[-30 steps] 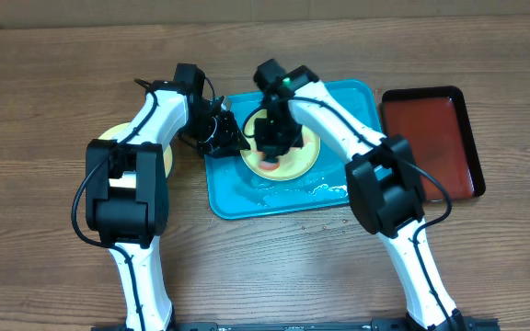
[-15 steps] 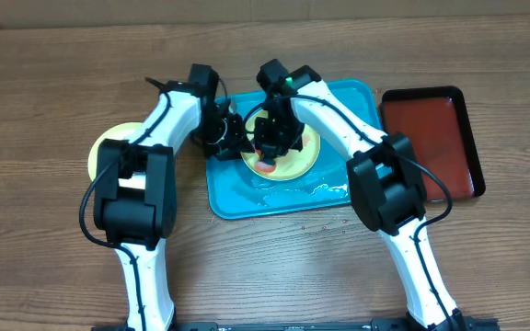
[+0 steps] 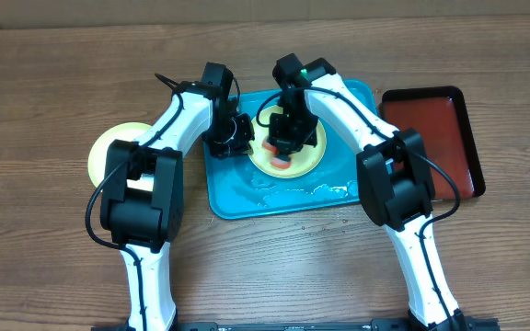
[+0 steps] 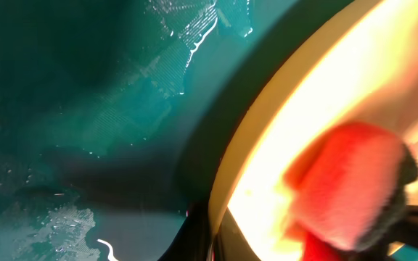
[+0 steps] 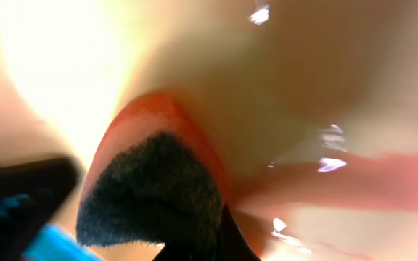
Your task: Clean dirty plates on tray and stack at the side
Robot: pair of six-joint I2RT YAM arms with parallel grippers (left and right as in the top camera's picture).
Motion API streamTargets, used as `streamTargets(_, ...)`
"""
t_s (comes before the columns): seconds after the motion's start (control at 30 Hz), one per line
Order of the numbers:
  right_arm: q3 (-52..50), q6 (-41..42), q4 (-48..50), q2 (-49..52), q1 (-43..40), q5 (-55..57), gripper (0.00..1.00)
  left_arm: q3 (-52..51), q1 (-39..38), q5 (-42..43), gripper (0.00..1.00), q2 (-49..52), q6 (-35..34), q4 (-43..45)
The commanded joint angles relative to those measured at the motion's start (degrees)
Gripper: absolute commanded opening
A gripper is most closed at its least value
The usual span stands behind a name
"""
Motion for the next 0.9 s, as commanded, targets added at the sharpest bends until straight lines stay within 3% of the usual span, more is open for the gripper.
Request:
streamTargets(0.0,1.53,-2.27,-1.73,-0.11,-2.47,19.21,0.04,0.26,0.26,-3.76,0.04,-0.07,-0.55,0.26)
streamTargets(0.13,1.84,-2.29,-0.44,-2.05,-2.40,31.58,0.04,0.26,0.57,-3.52,0.04,-0.07,-0.55,-0.02)
streamTargets(0.27,1.36,-2.73,4.79,-1.70,-2.34,33.16,0.04,0.26,0.66,-3.34,0.04,-0.07,-0.11,-0.17)
streamTargets(0.43,-1.44,-8.68,10.51,-1.33,-2.25,17.51,0.04,0.26,0.66,-3.30,0.04,-0.07,0.37,-0.35)
streamTargets(0.63,-1.75,-12.17,9.97,-1.33,-0.57,-2.75,0.04,0.26,0.68,-2.93,0.04,-0.07,0.37,-0.31)
streamTargets(0.87,-1.75,-11.69,3.34,-1.33,0.61,-6.25,0.04,0.26,0.70,-2.93,0.04,-0.07,0.48,-0.59)
